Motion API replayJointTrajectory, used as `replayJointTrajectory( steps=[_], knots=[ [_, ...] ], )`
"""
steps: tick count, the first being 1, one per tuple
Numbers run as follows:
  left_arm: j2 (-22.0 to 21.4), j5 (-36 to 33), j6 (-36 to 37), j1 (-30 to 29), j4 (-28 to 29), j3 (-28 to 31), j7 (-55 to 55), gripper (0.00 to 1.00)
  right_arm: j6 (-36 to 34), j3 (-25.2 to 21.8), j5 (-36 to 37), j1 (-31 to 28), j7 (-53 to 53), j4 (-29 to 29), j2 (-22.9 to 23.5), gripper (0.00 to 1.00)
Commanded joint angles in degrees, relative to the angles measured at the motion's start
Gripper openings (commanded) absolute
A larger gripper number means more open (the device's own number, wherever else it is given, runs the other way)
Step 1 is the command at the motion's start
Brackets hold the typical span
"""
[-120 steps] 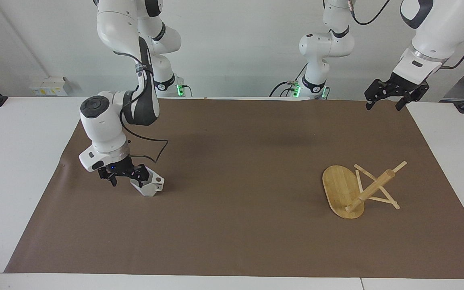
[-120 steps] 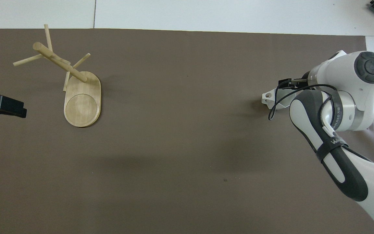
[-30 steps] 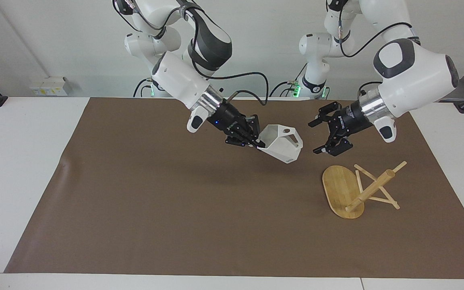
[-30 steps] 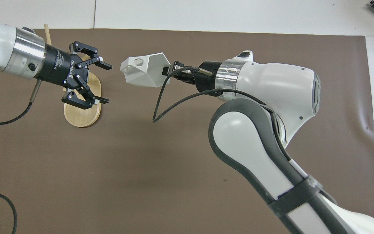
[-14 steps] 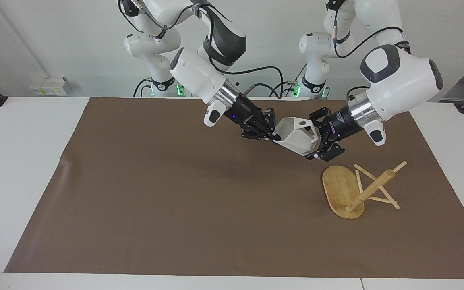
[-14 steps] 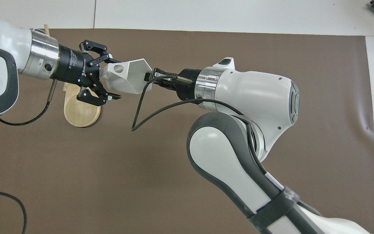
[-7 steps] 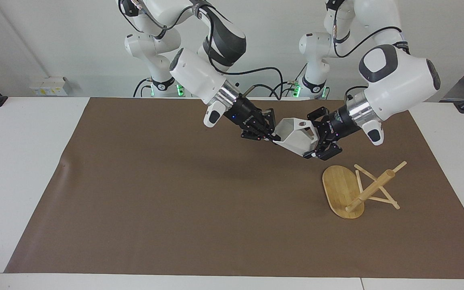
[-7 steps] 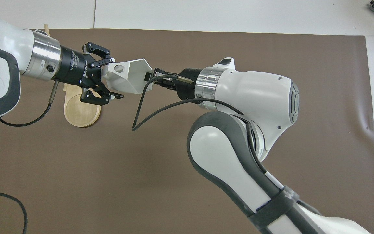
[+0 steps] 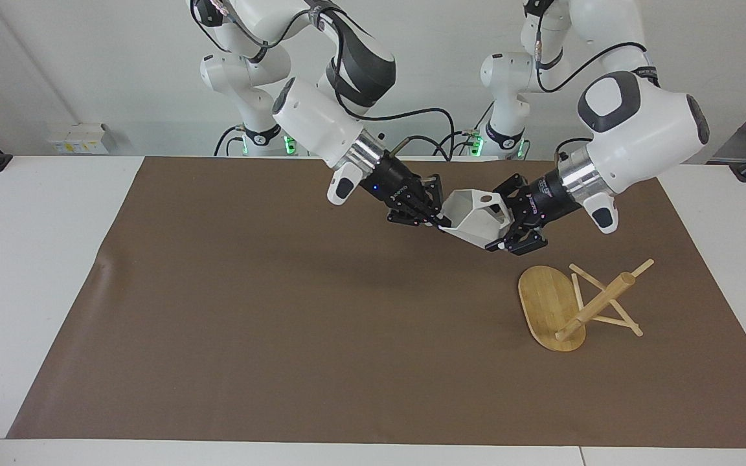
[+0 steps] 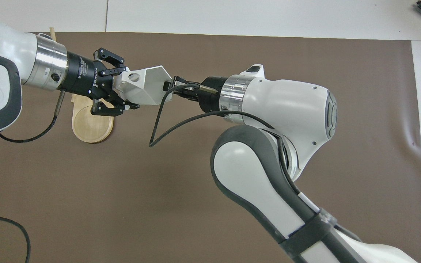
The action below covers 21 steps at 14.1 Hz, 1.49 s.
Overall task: Hang cup on rack
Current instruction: 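Open the right gripper and release the cup to the left gripper, then move the cup onto the rack peg while the right gripper withdraws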
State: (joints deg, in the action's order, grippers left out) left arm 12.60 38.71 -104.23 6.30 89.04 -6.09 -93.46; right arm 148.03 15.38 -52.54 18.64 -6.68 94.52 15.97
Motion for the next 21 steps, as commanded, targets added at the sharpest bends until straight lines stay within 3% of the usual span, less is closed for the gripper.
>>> replayJointTrajectory(
  steps=[1,3,4,9,13,16,21],
  knots=[
    [-2.06,0.76,-0.62,-0.15,1.92,0.72,-0.67,0.00,0.60,0.44,-0.46,-0.10,-1.41,-1.01,0.55,0.42],
    [-2.06,0.84,-0.63,-0.15,2.01,0.81,-0.76,0.00,0.68,0.35,-0.37,-0.10,-1.32,-0.92,0.55,0.68],
    [-2.06,0.84,-0.63,-0.24,2.01,0.90,-0.85,0.00,0.77,0.44,-0.37,-0.10,-1.14,-0.92,0.55,1.00],
    [-2.85,0.50,-3.16,-1.12,4.46,1.25,-3.56,0.00,0.77,0.35,-0.37,-0.18,-1.05,-1.01,0.46,1.00],
    [-5.13,-0.12,-10.71,-1.21,11.22,1.60,-8.12,0.00,0.77,0.00,1.12,-0.97,-0.18,-0.83,0.37,1.00],
    [-6.27,-4.59,-15.03,-1.12,15.01,1.69,-15.24,0.00,0.60,-0.35,9.18,-2.99,1.84,-0.39,0.11,1.00],
    [-7.33,-5.74,-20.57,-1.29,18.70,2.22,-24.39,0.00,-0.11,-0.35,25.45,-9.14,6.58,1.71,-1.11,1.00]
  ],
)
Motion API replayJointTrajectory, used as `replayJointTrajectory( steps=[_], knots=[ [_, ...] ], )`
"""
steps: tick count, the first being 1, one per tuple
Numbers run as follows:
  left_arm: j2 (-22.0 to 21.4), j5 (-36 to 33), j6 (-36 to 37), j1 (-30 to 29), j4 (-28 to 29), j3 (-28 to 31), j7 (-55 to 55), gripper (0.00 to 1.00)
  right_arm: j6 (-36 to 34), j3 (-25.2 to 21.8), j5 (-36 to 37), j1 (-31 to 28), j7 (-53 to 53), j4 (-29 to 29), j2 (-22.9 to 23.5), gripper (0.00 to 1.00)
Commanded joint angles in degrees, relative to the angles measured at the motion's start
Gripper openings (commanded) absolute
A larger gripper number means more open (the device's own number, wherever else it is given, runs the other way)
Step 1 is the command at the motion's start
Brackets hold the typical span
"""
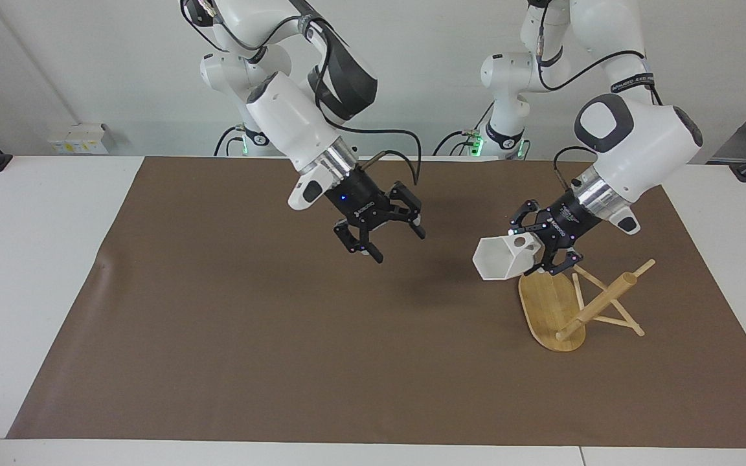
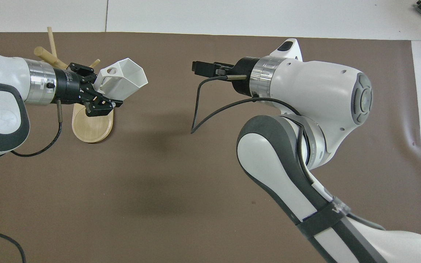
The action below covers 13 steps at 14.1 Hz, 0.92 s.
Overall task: Hang cup on rack
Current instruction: 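Move the cup onto the rack peg while the right gripper withdraws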
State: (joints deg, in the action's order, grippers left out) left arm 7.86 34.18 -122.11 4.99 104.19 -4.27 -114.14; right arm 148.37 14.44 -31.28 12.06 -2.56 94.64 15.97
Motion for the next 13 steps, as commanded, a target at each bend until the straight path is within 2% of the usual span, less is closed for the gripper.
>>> replayJointTrajectory(
  steps=[1,3,7,11,13],
  knots=[
    [-2.58,-1.31,-2.87,0.02,3.65,0.40,-5.11,0.00,-0.54,0.59,6.56,-4.04,3.95,2.82,-1.90,1.00],
    [-2.58,-1.40,-3.31,-1.03,3.83,0.40,-8.28,0.00,-1.76,0.59,10.17,-7.21,9.73,4.84,-3.57,1.00],
    [-3.02,-1.40,-3.31,-1.99,4.62,0.40,-12.50,0.00,-13.77,0.59,10.45,-16.34,25.11,4.94,-6.65,1.00],
    [-3.64,-1.40,-6.72,-2.18,6.73,0.40,-15.75,0.00,-23.72,0.59,11.50,-23.82,32.60,4.85,-8.49,1.00],
    [-3.64,-1.40,-8.23,-2.18,7.61,0.49,-17.69,0.00,-28.03,0.41,15.87,-25.85,33.23,4.85,-10.07,1.00]
  ],
)
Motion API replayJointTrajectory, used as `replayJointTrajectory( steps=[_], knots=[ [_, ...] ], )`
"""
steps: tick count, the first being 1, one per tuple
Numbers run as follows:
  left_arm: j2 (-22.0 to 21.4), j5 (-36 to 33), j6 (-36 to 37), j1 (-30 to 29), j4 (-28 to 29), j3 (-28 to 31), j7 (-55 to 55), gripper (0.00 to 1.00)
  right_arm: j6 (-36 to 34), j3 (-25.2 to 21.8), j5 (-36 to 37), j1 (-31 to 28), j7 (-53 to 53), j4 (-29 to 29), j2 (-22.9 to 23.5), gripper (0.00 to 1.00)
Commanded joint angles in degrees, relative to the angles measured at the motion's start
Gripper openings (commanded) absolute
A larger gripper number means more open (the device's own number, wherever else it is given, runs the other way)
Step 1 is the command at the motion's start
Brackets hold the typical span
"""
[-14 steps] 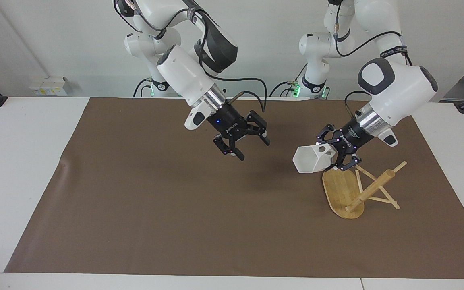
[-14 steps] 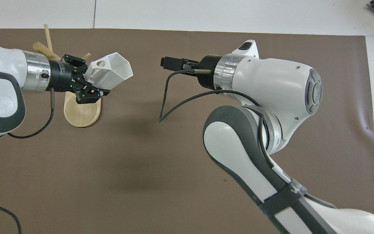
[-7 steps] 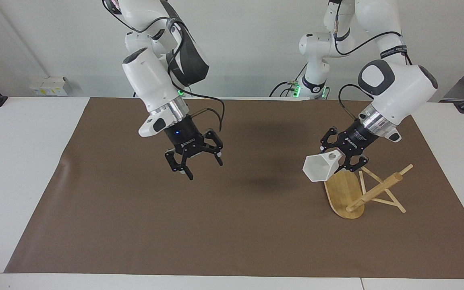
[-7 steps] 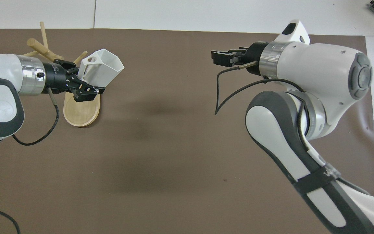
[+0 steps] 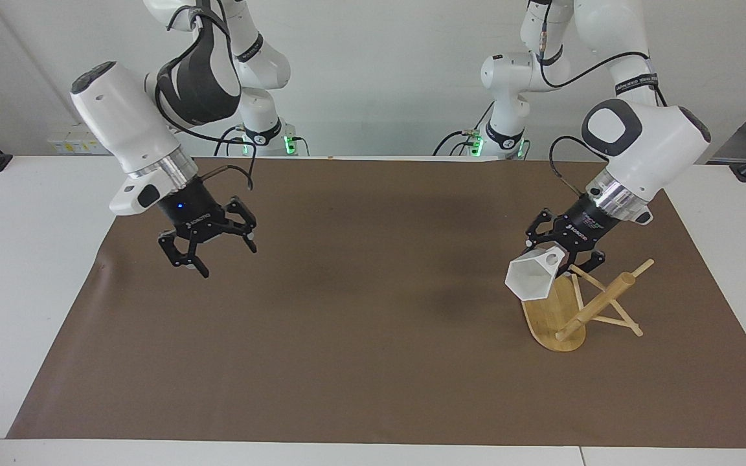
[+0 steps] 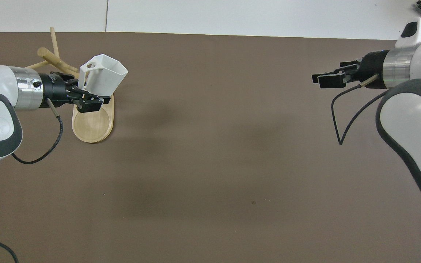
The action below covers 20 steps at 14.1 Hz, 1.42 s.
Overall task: Hang cup on rack
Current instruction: 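Move the cup onto the rack peg while the right gripper withdraws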
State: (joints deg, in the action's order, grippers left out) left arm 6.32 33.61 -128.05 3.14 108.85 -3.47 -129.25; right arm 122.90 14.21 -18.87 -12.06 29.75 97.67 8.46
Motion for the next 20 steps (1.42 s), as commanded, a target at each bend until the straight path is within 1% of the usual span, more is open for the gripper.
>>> replayJointTrajectory(
  steps=[1,2,4,6,8,10,11,13,14,16,18,20],
  knots=[
    [-2.19,-0.91,-2.29,-0.42,3.04,-0.31,-2.84,0.00,-3.62,0.29,6.36,-2.09,0.75,1.73,-2.92,1.00],
    [-2.19,-1.09,-2.29,-0.68,3.12,-0.31,-3.20,0.00,-3.63,-0.32,7.60,-2.09,0.75,1.73,-3.27,1.00],
    [-2.19,-1.27,-2.99,-1.12,3.30,-0.31,-5.03,0.00,-4.07,-1.90,7.79,-2.09,0.75,1.73,-3.89,1.00],
    [-2.19,-2.23,-3.96,-1.21,3.74,-0.31,-6.27,0.00,-6.52,-3.66,7.88,-2.09,-0.13,1.56,-4.68,1.00],
    [-2.19,-2.50,-4.49,-1.21,3.92,-0.31,-7.67,0.00,-7.85,-5.68,7.88,-2.09,-3.01,1.47,-5.38,1.00],
    [-2.19,-2.50,-4.66,-1.21,4.09,-0.23,-8.55,0.00,-9.25,-6.91,8.31,-2.09,-8.19,1.21,-5.65,1.00],
    [-2.19,-2.50,-5.10,-1.21,4.44,-0.23,-9.26,0.00,-9.87,-7.09,10.49,-2.01,-11.00,0.86,-5.65,1.00],
    [-2.27,-2.50,-5.63,-1.30,4.88,-0.23,-10.58,0.00,-11.01,-6.57,20.22,-1.31,-17.33,0.16,-6.17,1.00],
    [-2.36,-2.50,-5.63,-1.56,5.14,-0.23,-11.45,0.00,-11.97,-6.30,22.97,-1.13,-20.84,-0.02,-6.35,1.00],
    [-2.63,-2.50,-6.15,-2.09,5.59,-0.14,-13.04,0.00,-14.00,-6.22,23.17,-0.95,-26.30,-0.37,-6.53,1.00],
    [-2.80,-2.50,-6.68,-2.17,6.20,-0.14,-14.00,0.00,-16.80,-6.13,23.17,-0.69,-27.81,-2.39,-6.35,1.00],
    [-2.80,-2.50,-7.12,-2.35,6.29,-0.14,-15.85,0.00,-17.69,-6.13,23.17,-0.60,-27.82,-3.45,-6.26,1.00]
  ],
)
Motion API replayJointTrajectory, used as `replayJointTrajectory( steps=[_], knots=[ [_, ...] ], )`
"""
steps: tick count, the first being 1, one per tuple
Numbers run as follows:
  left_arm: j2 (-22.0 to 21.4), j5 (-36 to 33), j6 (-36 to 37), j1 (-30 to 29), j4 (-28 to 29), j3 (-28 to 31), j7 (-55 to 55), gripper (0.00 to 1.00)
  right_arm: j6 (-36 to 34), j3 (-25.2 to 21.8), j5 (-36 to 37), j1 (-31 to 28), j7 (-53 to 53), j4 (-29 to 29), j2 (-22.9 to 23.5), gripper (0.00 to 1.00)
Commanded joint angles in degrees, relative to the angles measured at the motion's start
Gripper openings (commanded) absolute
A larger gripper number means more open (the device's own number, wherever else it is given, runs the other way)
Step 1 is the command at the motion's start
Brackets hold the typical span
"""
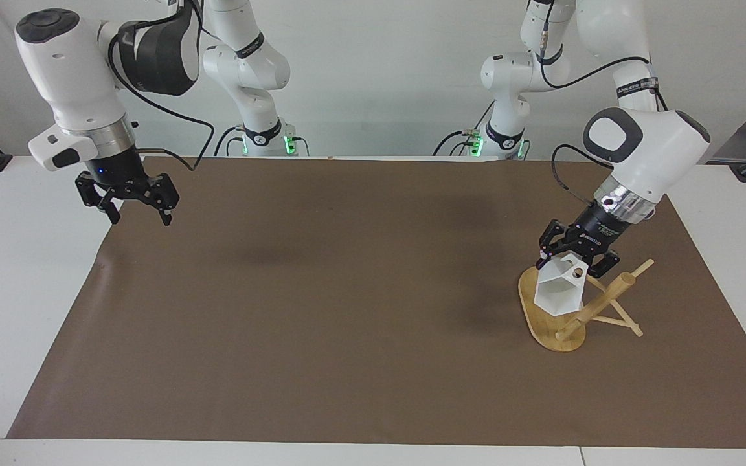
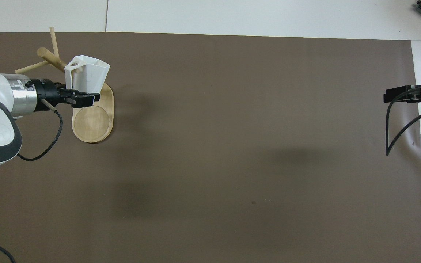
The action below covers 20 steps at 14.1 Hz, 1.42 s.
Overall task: Hang cup on rack
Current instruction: 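Lower the cup onto the rack peg with the left gripper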
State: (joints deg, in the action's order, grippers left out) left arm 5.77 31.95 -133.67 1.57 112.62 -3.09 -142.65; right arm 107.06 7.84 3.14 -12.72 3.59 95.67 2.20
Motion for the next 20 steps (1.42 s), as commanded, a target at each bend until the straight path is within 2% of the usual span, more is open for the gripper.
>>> replayJointTrajectory(
  steps=[1,8,12,18,19,20],
  knots=[
    [-2.34,-0.84,-1.51,-1.21,2.60,-0.52,-3.85,0.00,-2.29,0.33,1.17,0.06,-1.65,-1.97,0.00,1.00],
    [-2.87,-0.84,-1.51,-1.13,3.57,-0.52,-9.84,0.00,-11.16,0.42,0.29,-0.02,-1.56,-7.42,0.44,1.00],
    [-2.87,-0.84,-1.51,-1.21,3.57,-0.52,-10.46,0.01,-16.26,-0.19,-2.86,-0.64,-1.56,-8.39,0.18,1.00],
    [-2.87,-0.93,-1.51,-1.30,3.57,-0.52,-11.43,0.13,-17.06,-0.98,-3.05,-0.90,-1.04,-8.31,-0.26,1.00],
    [-2.87,-0.93,-1.68,-1.30,3.57,-0.52,-11.43,0.16,-16.89,-0.98,-3.05,-0.82,-1.12,-8.31,-0.26,1.00],
    [-2.87,-1.19,-1.60,-1.39,3.57,-0.43,-11.43,0.26,-16.54,-1.24,-3.05,-0.81,-1.21,-8.13,-0.35,1.00]
  ],
)
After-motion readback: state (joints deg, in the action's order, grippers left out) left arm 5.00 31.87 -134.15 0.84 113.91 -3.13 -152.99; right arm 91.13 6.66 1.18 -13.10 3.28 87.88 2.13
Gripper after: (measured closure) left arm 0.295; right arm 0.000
